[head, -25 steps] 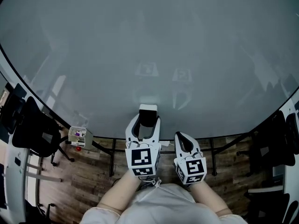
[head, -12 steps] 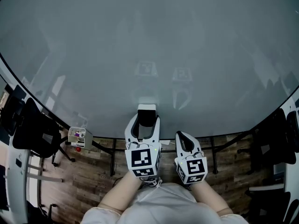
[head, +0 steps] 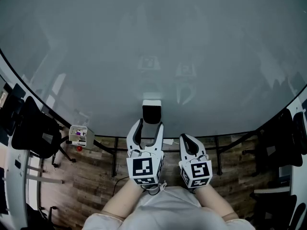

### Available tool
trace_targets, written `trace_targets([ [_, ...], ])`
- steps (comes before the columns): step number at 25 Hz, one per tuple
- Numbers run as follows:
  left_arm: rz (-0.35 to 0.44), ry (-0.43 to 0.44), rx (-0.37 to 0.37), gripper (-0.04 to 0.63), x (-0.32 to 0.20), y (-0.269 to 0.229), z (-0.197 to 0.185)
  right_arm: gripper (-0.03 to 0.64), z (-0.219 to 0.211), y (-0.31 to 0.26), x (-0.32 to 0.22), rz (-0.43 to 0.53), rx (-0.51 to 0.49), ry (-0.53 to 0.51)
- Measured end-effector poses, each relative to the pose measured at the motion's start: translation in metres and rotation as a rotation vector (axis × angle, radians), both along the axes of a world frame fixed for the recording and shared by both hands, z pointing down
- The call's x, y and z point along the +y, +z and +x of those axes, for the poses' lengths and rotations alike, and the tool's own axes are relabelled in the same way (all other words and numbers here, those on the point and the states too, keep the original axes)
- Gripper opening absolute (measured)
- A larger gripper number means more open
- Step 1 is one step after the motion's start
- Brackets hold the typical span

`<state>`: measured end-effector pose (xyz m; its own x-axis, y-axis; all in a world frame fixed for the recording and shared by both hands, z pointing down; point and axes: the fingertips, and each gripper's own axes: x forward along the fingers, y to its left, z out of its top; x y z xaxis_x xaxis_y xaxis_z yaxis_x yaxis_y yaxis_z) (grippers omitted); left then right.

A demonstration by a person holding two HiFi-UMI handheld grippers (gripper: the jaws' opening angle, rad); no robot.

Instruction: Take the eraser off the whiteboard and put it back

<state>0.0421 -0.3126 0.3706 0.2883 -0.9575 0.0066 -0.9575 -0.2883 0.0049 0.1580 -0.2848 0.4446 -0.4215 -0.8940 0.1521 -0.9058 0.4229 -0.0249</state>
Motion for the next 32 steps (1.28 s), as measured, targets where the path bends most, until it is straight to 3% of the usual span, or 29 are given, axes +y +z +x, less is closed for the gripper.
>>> trace_targets([
  [2,-0.022,0.006,0.010,0.261,0.007,0.010,-0.002,0.028,-0.004,0.003,0.004,-0.006,0.006,-0.009],
  [7,-0.062,-0.015,-0.018,0.115,0.022,0.033,-0.010,0.028,-0.016,0.008,0.013,-0.012,0.002,-0.037],
  [11,-0.104,0.002,-0.070,0.043,0.031,0.061,-0.008,0.028,-0.021,0.013,0.020,-0.020,0.008,-0.051],
  [15,-0.171,0.035,-0.039,0.018,0.039,0.079,-0.004,0.028,-0.022,0.015,0.023,-0.021,0.016,-0.046],
  [19,-0.190,0.040,-0.027,0.017,0.041,0.076,-0.003,0.028,-0.024,0.015,0.025,-0.015,0.026,-0.053],
  [24,-0.194,0.052,-0.032,0.017,0.043,0.075,0.001,0.026,-0.024,0.009,0.027,0.011,0.023,-0.059],
  [32,-0.137,0.075,-0.050,0.017,0.043,0.071,0.009,0.026,-0.024,-0.002,0.025,0.047,0.003,-0.071],
])
